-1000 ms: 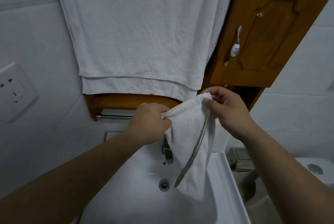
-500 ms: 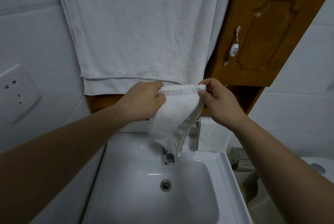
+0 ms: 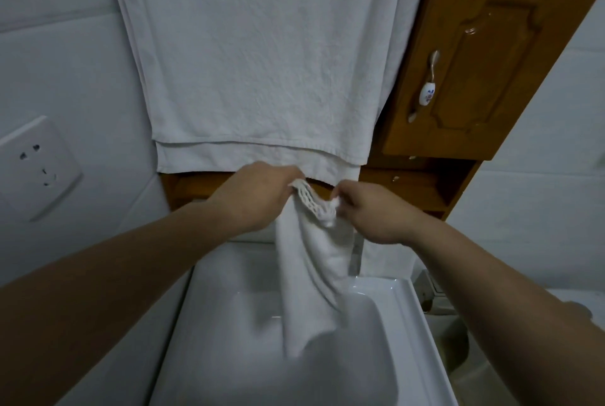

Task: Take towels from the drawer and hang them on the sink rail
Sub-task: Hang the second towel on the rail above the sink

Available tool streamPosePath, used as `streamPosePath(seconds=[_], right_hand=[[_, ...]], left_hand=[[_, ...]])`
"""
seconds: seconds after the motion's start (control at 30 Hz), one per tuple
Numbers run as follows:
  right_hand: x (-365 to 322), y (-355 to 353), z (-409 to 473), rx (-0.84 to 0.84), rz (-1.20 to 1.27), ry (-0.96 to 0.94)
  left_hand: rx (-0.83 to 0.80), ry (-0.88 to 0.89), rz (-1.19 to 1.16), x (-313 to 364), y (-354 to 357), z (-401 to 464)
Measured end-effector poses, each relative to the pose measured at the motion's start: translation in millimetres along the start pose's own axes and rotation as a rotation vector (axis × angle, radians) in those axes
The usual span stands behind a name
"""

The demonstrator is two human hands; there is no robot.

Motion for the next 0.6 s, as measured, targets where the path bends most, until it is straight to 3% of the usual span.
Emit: streamPosePath(seconds=[0.07,0.13,0.2,0.23,0.3,0.33,0.43,0.53,0.6], right_hand=[[2,-13,2,0.208,0.147,0.026],[4,-35,1,0.426,0.414,0.079],[5,-46,4,0.456,0.645,0.091],[1,-47,4,0.417,0.641,0.056],[-15,-34,2,0.286,0.386,-0.048],[-18,-23,2,0.221,0.212,-0.072],[-13,5,5,0.108,-0.068,-0.055],[-7,-6,11,0.228,0.252,0.034],[-7,-21,14,0.365,0.404,0.053]], left_hand=[[0.181,-0.024,-0.068,-1,-27,8],[0.244,-0.021,-0.061,-2,-36,10],[0.058,-0.018,-0.019,2,-8,2],[-0.091,-0.03,0.025,6,17,-6],[-0.282,-0.066,0.058,16,54,-27],[-0.282,-0.083,0.039,17,58,-29],[-0.045,-0.143,-0.023,6,22,-14],[0.331,-0.121,-0.015,-16,-34,-6],[0.314,-0.15,0.022,-29,-32,-7]])
Point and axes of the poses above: each hand's wrist, its own z-axis towards the middle knuckle, its own y-axis out of the palm, x = y × z, the point moved 7 cm from there along z, towards the middle knuckle, and after that the axes turned 6 degrees about y, right-handed, at the moved point
